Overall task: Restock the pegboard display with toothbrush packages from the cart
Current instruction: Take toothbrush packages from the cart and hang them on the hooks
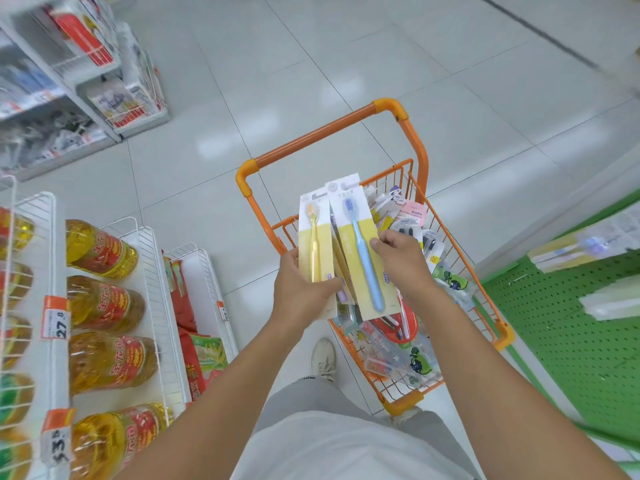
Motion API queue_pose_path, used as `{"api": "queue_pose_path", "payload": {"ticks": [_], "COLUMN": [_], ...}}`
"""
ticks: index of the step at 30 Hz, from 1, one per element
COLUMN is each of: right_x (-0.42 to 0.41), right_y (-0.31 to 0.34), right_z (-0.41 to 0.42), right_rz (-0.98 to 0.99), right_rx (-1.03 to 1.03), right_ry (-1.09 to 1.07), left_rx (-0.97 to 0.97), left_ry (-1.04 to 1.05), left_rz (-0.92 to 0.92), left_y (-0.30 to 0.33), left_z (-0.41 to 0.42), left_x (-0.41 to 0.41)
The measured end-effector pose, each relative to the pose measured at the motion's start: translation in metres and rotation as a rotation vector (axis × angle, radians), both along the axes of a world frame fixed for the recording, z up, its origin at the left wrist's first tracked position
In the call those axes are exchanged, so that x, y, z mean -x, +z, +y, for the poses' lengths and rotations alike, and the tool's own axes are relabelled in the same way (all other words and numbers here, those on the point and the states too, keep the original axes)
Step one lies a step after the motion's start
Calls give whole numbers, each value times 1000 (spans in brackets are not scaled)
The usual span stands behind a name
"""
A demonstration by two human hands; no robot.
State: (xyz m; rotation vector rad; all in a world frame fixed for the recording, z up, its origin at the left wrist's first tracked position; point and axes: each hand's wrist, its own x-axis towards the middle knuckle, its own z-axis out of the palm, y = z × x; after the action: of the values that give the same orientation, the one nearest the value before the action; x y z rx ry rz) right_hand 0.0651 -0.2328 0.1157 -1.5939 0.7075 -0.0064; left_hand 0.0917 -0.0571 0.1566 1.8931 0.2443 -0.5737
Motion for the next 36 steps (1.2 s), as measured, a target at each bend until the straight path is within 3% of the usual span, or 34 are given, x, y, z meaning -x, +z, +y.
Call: {"api": "queue_pose_path", "payload": {"ticks": [3, 11, 16, 24, 30, 36], "right_x": [7, 84, 169, 292, 316, 330], "right_y": [19, 51, 45, 21, -16, -69], "right_z": [-14, -65, -102, -130, -120, -149], "right_rz": [-43, -191, -167, -168, -3, 158], "right_rx": [-128, -209, -182, -167, -158, -111], "right_ry": [-104, -334, -547, -808, -976, -1154], "left_rx": [46, 199, 229, 172, 118, 47], "left_ry": [-124, -431, -733, -1008, -1003, -1148], "left_rz": [-121, -130, -19, 99, 189, 221], "left_y": [6, 10, 4, -25, -42, -60], "left_z": [-19, -108, -174, -248, -262, -266], "left_x": [4, 38, 81, 141, 145, 144]}}
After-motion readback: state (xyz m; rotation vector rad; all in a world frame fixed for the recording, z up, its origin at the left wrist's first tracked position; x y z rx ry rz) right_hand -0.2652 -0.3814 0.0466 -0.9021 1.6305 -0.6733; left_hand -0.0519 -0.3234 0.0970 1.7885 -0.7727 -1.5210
